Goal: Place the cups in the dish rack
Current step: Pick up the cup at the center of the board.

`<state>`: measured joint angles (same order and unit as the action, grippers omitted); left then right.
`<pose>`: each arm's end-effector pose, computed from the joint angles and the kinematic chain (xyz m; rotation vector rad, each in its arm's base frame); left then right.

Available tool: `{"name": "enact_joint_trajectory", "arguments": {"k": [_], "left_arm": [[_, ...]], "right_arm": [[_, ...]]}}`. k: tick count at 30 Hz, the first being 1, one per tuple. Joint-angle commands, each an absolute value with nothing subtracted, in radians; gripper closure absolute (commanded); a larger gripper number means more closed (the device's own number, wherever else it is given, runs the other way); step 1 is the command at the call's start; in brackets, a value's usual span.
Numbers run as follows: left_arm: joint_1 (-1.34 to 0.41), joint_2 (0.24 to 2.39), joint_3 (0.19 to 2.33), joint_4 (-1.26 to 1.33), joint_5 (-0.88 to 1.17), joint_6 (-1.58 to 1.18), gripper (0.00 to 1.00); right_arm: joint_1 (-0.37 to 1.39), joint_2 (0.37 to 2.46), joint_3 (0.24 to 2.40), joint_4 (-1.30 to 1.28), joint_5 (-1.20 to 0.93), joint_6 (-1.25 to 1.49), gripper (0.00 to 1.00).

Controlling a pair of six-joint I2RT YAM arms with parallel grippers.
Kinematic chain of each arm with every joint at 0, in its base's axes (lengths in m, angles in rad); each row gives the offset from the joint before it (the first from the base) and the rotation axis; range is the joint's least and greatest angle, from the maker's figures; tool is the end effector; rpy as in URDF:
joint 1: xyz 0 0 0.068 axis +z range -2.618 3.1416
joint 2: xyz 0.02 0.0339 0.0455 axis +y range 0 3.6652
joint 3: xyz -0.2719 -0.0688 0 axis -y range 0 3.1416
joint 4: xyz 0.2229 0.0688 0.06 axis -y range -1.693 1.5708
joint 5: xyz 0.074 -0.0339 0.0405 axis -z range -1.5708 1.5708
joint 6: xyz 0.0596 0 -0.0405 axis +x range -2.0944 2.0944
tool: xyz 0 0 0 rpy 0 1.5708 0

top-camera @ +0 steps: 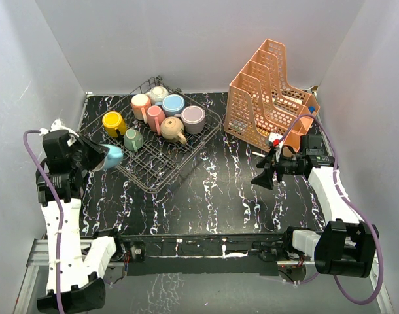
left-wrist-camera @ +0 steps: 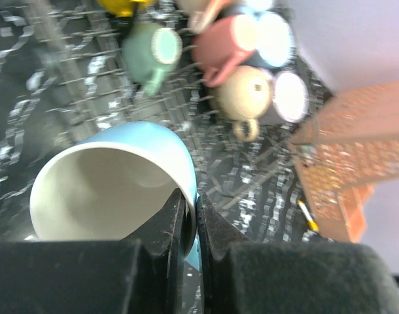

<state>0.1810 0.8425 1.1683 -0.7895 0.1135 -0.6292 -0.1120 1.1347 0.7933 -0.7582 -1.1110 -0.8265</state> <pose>0.1489 0.0204 0.3850 -0.7429 1.9153 -0.3957 0.1857 0.0329 0.2524 -1.0185 1.8416 0.9264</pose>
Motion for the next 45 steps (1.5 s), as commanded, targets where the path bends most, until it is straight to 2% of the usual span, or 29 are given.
{"name": "enact_joint_trajectory", "arguments": {"k": [1, 11, 23, 29, 36, 45], "left_arm": [[0.167, 0.786, 1.169, -0.556, 0.410, -0.718, 1.00], [0.145, 0.742, 1.123, -0.227, 0.626, -0.965, 1.00], [0.081, 0.809, 1.124, -0.034, 0.637, -1.058, 1.00], [-0.197, 0.890, 1.136, -0.024, 0.434, -0.972, 1.00], [-0.492, 0.979, 1.106, 0.111, 0.185, -0.893, 1.00], [-0.768, 1.117, 1.040, 0.385, -0.063, -0.797, 1.00]], "right_arm": [[-0.115, 1.133, 0.886, -0.852, -1.162, -0.899, 0.22], [-0.110, 1.140, 1.004, -0.949, -1.307, -0.918, 0.22], [-0.068, 1.163, 1.091, -0.976, -1.404, -0.828, 0.22], [-0.066, 1.160, 1.103, -0.940, -1.463, -0.751, 0.22], [-0.066, 1.142, 1.075, -0.767, -1.512, -0.493, 0.23], [-0.066, 1.073, 0.953, -0.312, -1.555, 0.131, 0.23]]}}
